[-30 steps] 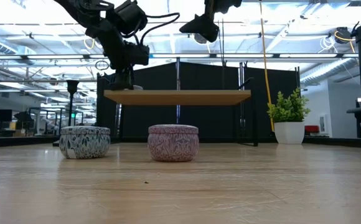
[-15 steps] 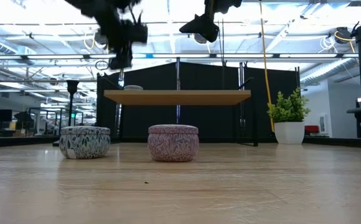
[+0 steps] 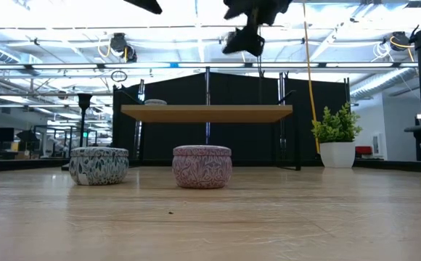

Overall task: Pick & Place candle stick holders
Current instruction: Put the blue scented candle on the shelf

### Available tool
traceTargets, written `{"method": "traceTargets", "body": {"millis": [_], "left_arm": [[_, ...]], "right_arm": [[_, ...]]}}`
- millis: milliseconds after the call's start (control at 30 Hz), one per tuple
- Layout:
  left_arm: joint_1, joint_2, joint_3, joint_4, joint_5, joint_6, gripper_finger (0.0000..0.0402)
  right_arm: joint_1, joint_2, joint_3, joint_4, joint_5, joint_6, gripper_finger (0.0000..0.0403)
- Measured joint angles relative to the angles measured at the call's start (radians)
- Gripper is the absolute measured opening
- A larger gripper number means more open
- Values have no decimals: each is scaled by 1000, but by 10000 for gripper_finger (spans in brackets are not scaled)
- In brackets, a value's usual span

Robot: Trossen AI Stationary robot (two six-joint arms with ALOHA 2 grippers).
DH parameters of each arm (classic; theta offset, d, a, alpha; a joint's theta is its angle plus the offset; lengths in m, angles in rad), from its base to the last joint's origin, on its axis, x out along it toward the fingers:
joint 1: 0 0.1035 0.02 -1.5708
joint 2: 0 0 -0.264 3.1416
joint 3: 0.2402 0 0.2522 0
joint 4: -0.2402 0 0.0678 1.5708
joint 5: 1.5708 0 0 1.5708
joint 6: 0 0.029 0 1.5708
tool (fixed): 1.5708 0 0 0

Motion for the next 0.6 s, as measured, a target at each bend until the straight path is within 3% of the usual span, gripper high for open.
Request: {"method": "traceTargets", "body": {"millis": [167,367,533,600], "left_arm": [[-115,-19,0,-106,128,-275,86],[-221,-10,-52,-125,262,-498,48],[-281,11,-152,-35,325,-606,11],[-293,22,-196,53,351,-619,4]], "right_arm": [[11,-5,0,-28,123,-67,268],[47,-42,0,-43,180,-107,147],[95,-91,0,-62,276,-123,34],[120,-123,-4,-67,328,-127,9]]}}
